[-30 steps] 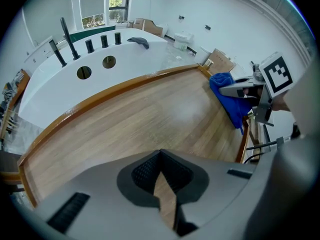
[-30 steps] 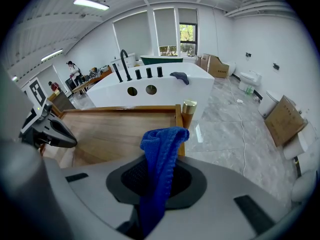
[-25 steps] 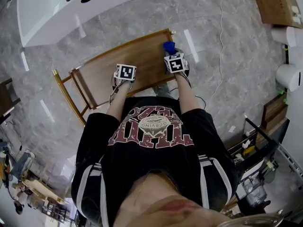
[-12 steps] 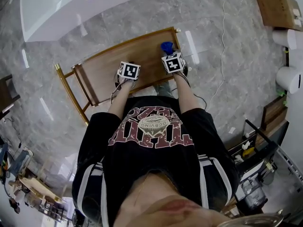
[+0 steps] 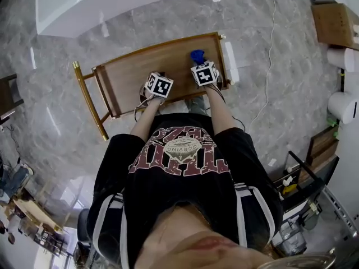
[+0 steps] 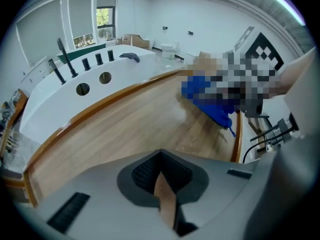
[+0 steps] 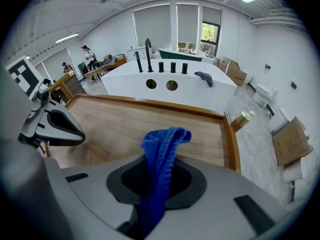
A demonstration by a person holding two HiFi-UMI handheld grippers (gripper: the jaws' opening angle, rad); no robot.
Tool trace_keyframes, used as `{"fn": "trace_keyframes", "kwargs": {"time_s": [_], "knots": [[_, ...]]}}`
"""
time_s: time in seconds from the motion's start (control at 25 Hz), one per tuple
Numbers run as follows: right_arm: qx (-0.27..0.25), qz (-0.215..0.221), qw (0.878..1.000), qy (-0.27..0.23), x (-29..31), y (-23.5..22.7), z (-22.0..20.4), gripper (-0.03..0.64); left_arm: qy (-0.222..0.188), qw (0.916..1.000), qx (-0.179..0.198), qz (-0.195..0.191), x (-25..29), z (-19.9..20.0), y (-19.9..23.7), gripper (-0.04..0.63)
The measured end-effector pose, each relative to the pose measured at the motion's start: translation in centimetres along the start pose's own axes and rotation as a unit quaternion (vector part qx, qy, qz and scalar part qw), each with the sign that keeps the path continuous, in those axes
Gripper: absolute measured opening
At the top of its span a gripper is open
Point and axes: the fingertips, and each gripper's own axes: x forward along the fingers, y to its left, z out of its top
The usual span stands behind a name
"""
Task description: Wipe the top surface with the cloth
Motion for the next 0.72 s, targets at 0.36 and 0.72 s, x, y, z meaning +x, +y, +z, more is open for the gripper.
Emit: {"fn": "trace_keyframes", "kwargs": {"time_s": [0.36,0.72], "knots": [[-0.022,0.004,1.000,0.001,0.6,3.0,1.1,0.064,-0.001,0.9982,-0.054,0.025,-1.8,-4.1,2.7,0.049],[-0.045,0.022,0.999,0.000,2.2,6.8,2.2,0.064,0.004,0.9957,-0.085,0.036,-2.0,-7.2,4.4,0.049]]}}
